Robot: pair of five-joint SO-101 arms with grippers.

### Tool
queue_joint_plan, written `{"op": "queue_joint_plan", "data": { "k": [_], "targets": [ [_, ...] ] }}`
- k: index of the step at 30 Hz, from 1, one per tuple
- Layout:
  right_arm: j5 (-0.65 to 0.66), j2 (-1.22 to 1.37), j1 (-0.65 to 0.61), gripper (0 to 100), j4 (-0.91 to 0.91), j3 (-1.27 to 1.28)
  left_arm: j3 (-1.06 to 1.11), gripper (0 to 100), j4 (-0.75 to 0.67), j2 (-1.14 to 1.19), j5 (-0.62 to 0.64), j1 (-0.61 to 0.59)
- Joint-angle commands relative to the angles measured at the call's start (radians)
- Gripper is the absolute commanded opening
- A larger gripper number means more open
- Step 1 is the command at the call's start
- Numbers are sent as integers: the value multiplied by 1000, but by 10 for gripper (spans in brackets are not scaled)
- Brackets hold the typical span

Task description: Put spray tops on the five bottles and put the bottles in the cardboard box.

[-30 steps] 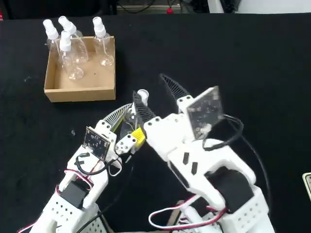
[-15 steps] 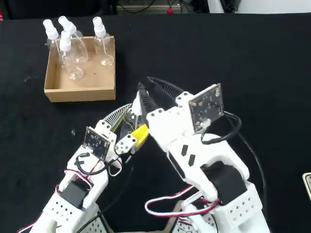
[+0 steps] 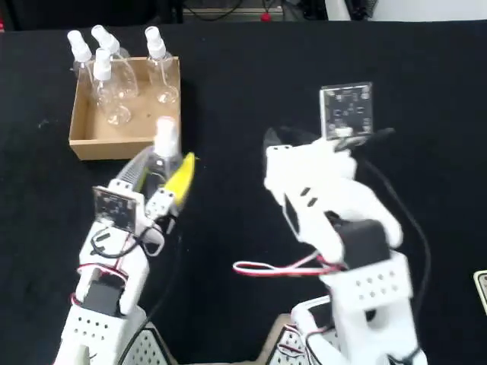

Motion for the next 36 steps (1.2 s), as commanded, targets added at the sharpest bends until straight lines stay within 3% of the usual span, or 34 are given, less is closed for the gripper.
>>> {"op": "queue_joint_plan", "data": {
  "k": [1,5,10,28,36],
  "targets": [
    [-37,12,-41,60,-229,197,-136,51,6,-6,12,-111],
    [-34,7,-95,60,-474,414,-205,51,0,-5,12,-162],
    [-34,13,-152,60,-511,463,-302,51,-9,15,11,-193],
    [-32,13,-155,60,-519,501,-406,51,-723,830,3,-197],
    [-32,13,-155,60,-519,501,-387,51,-781,941,9,-196]
  ]
}}
